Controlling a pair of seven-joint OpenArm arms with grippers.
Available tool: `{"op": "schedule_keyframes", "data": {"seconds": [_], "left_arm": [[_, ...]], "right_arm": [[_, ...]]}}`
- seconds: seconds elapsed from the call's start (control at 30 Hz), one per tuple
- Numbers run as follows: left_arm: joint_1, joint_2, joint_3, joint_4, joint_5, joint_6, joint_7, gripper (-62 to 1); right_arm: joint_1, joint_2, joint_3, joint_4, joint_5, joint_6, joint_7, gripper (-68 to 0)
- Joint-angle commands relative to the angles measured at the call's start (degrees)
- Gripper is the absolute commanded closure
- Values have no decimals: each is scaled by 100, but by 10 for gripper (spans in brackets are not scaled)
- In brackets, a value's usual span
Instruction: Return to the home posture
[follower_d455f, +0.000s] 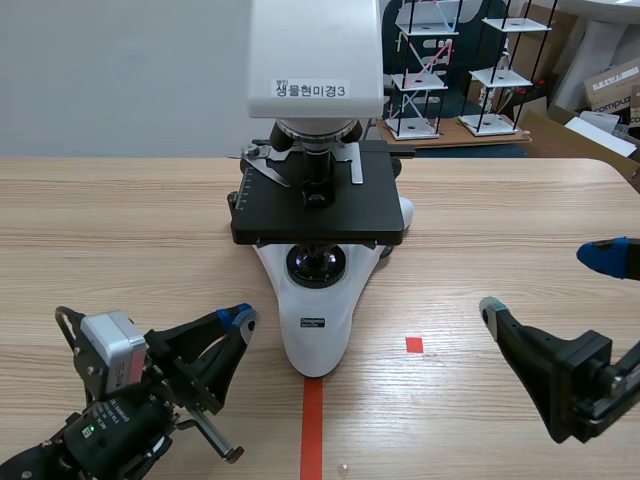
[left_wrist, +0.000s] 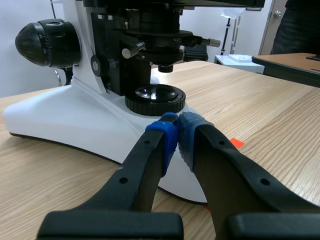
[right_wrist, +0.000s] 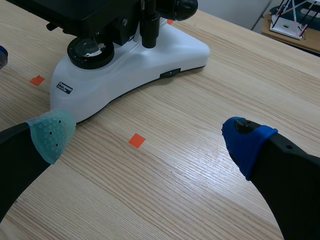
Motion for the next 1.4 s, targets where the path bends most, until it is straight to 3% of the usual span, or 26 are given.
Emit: {"op": "schedule_keyframes", "data": {"seconds": [0.0,0.1,0.2,0.27,0.33,0.4,0.47,0.6,0.77,0.97,1.17,1.3,1.37], "left_arm": [[63,-133,-11,85,-44,-9,-127,-100],[164,-382,-11,94,-153,-46,-452,-296],[387,-748,-28,197,-852,-240,-879,-433],[623,-1073,-116,424,-1285,-380,-809,-443],[933,-1425,-260,761,-1508,-643,-815,-456],[1322,-1799,-422,1255,-1547,-872,-811,-481],[1766,-2138,-612,1818,-1550,-901,-706,-482],[2647,-2527,-1325,3064,-1604,-979,275,-482],[3578,-2553,-2262,4601,-1703,-979,1606,-529],[4446,-2540,-2702,6022,-2103,-957,2579,-562],[4612,-2363,-2820,6400,-2100,-852,3062,-618],[4612,-2332,-2822,6432,-2109,-181,3062,-619],[4612,-2332,-2855,6432,-2107,-44,3058,-619]], "right_arm": [[2,76,66,72,42,-20,66,-655],[2,76,66,72,42,-20,66,-655],[2,76,66,72,42,-20,66,-655],[2,76,66,72,42,-20,66,-655],[2,76,66,72,42,-20,66,-655],[2,76,66,72,42,-20,66,-655],[2,76,66,72,42,-20,66,-655],[2,76,66,72,42,-20,68,-655],[2,76,66,72,42,-20,68,-655],[2,76,66,72,42,-20,68,-655],[2,74,66,72,44,-20,70,-655],[2,74,66,72,42,-20,68,-655],[2,74,66,72,42,-20,68,-655]]}}
